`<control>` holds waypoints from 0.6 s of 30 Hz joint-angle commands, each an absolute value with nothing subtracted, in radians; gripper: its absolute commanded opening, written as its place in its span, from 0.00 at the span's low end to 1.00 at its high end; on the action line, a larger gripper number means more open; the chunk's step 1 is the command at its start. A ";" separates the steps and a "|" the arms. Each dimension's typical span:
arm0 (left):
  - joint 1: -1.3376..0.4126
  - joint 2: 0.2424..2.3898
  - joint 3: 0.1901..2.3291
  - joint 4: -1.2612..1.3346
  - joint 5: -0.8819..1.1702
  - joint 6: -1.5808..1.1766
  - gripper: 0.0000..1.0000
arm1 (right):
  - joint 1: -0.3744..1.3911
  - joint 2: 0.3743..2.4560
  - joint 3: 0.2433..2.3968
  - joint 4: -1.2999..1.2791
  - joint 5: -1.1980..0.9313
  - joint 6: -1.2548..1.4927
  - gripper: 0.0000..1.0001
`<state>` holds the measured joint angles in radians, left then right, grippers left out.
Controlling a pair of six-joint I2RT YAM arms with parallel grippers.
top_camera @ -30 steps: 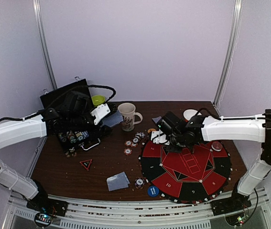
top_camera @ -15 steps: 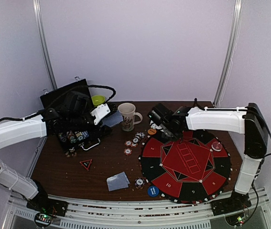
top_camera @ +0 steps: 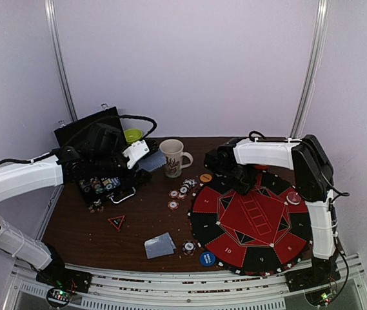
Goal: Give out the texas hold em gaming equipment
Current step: Flop the poker card in the community card area.
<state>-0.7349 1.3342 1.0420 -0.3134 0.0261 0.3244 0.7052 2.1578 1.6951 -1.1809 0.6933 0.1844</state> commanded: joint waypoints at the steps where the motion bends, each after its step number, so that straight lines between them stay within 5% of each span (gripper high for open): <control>1: -0.738 1.316 1.036 -0.260 0.025 0.336 0.52 | 0.652 2.207 1.675 -1.181 0.643 0.234 0.00; 18: -0.738 1.310 1.035 -0.259 0.025 0.337 0.52 | 0.634 2.331 1.795 -1.099 0.280 0.385 0.00</control>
<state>-0.7349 1.3342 1.0412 -0.3134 0.0254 0.3248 0.6300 2.3203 1.7920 -1.1530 0.4835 0.3153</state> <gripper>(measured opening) 0.521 0.008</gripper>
